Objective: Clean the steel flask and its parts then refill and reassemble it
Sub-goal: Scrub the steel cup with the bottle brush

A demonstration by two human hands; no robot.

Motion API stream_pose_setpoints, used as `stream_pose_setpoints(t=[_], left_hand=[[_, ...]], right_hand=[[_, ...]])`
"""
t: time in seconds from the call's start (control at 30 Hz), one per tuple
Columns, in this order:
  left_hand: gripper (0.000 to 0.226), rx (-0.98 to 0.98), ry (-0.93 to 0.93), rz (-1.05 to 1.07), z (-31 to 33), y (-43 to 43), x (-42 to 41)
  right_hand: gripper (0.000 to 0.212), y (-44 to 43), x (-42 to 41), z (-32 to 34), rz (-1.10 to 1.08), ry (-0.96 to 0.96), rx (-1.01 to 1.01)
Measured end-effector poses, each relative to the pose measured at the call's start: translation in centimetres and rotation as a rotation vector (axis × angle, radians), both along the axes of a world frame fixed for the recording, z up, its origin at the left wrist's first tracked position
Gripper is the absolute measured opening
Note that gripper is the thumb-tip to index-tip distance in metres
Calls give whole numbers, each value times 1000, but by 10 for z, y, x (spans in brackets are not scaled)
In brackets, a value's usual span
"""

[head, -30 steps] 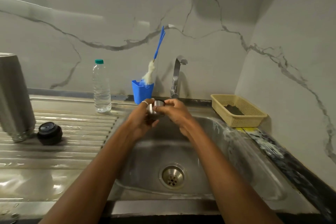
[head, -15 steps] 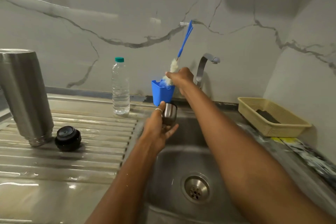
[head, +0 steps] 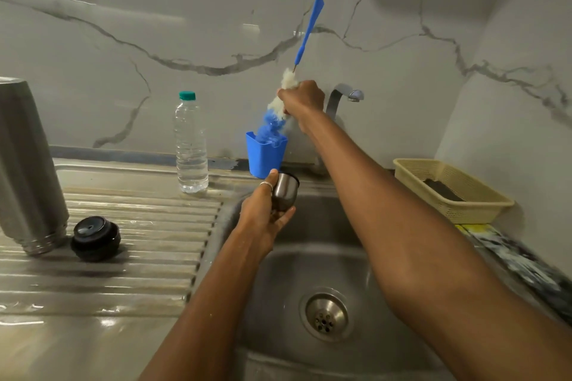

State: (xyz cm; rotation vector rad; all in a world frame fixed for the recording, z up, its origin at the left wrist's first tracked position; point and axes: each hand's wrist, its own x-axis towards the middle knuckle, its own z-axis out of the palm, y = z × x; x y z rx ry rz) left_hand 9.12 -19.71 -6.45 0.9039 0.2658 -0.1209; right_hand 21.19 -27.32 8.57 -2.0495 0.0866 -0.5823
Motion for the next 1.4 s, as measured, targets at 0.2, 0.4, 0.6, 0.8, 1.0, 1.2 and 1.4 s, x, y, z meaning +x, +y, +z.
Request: stream_pose_setpoints(t=[0.2,0.4,0.6,0.8,1.0,1.2,1.4], left_hand=[[35,6,-16,-15,3,-3,-11],[35,-4,-61,-56,8,-5,-16],[33,-4,-72,-72,6,-5,-15],[39,-16,-73,-49,4,-3,-13],[37,-10,-73,-47,3,-3,-11],[38,0,-72,-47,1,-2,-9],[39,7,-67,-45,1,-3,-8]], right_hand=[[23,-9,-31,25,10,-88,-8],[26,-10,-43,27,9,-99,-17],[23,-11,-48,22,3,-78,38],[12,-12,-48,15,15,-103,140],[17,-16,-42,11,15,-103,187],[21,-15,-42,7,6,-75,189],[19,-12,-43,4,-23,-79,168]])
